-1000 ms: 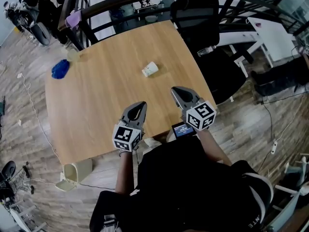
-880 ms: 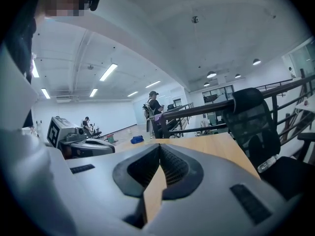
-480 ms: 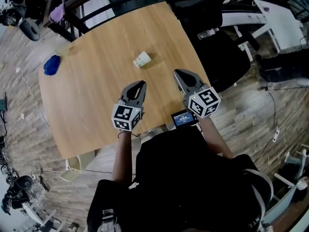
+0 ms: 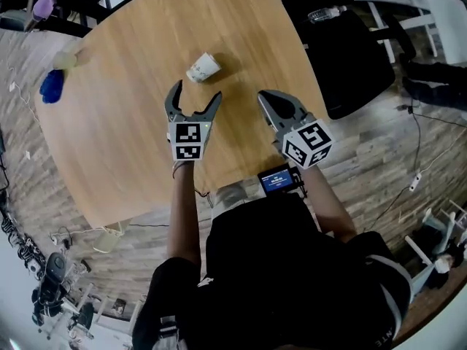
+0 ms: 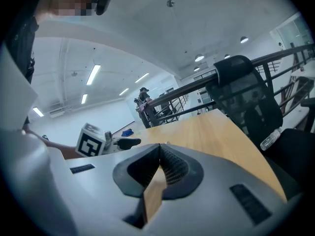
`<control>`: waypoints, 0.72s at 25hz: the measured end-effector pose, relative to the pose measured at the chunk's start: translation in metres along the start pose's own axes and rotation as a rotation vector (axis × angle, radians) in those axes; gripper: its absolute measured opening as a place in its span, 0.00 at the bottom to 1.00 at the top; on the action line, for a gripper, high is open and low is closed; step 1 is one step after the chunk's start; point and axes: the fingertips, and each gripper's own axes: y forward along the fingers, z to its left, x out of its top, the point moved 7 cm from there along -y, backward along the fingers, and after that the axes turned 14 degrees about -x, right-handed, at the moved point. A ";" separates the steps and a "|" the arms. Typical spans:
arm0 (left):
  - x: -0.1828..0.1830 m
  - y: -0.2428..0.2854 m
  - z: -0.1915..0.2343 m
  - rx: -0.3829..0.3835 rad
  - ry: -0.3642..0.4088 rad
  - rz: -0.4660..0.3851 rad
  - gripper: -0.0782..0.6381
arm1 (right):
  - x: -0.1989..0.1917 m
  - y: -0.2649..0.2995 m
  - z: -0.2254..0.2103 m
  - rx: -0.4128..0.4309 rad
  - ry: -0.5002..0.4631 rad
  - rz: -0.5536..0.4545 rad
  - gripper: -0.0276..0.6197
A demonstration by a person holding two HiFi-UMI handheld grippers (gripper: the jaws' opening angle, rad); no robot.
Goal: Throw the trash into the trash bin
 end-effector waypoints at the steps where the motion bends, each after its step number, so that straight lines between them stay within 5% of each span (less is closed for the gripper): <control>1: -0.001 0.015 0.012 0.017 0.013 0.021 0.76 | -0.002 0.009 -0.005 0.004 0.004 0.004 0.04; 8: -0.016 0.073 0.034 -0.073 0.158 0.185 0.76 | -0.023 0.039 -0.019 0.009 0.046 0.042 0.04; 12: -0.023 0.081 0.036 -0.096 0.093 0.176 0.76 | -0.028 0.041 -0.027 -0.002 0.058 0.051 0.04; 13: -0.022 0.080 0.038 -0.091 0.075 0.172 0.73 | -0.028 0.040 -0.029 -0.006 0.058 0.051 0.04; 14: -0.019 0.079 0.040 -0.087 0.053 0.167 0.57 | -0.028 0.040 -0.031 -0.009 0.059 0.050 0.04; 15: -0.015 0.077 0.043 -0.086 0.030 0.161 0.52 | -0.028 0.039 -0.033 -0.013 0.059 0.049 0.04; 18: -0.012 0.076 0.045 -0.085 0.027 0.170 0.51 | -0.026 0.038 -0.037 -0.029 0.058 0.046 0.04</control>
